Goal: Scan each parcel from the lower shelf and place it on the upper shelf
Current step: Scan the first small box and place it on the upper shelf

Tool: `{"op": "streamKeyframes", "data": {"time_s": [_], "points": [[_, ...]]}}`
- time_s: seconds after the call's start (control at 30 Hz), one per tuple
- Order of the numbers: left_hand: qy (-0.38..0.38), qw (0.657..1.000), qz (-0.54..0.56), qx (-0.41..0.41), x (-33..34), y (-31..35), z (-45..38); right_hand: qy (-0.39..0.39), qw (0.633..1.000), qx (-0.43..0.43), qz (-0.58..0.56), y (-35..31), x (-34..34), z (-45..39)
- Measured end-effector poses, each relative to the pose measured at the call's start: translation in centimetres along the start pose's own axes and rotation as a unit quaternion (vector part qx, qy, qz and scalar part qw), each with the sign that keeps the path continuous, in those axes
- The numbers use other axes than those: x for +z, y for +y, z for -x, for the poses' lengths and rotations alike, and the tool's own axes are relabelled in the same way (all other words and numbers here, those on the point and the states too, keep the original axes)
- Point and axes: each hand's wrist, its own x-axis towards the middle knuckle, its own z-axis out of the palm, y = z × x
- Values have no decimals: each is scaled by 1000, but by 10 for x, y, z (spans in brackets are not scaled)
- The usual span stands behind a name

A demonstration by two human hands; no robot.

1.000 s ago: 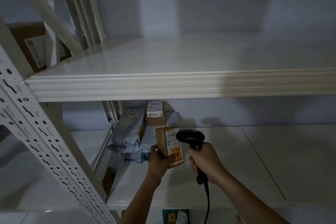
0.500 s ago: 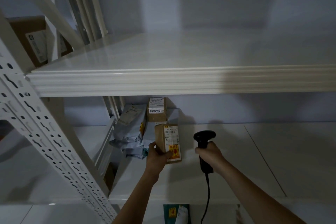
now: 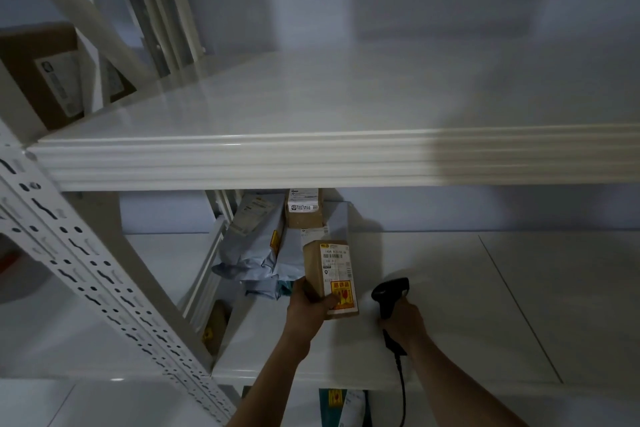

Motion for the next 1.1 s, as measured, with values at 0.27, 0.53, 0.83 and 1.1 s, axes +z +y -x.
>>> {"op": "streamKeyframes", "data": {"time_s": [0.27, 0.53, 0.83, 1.1], "points": [[-6, 1000, -21, 19, 4, 34, 39, 55, 989, 10, 135, -29, -35, 34], [40, 999, 6, 14, 16, 91, 90, 57, 913, -347, 205, -65, -105, 154], [7, 997, -75, 1, 0, 161, 171, 199, 839, -480, 164, -80, -132, 234], [-62, 917, -284, 274, -64, 198, 227, 215, 853, -461, 116, -118, -154, 304]]}}
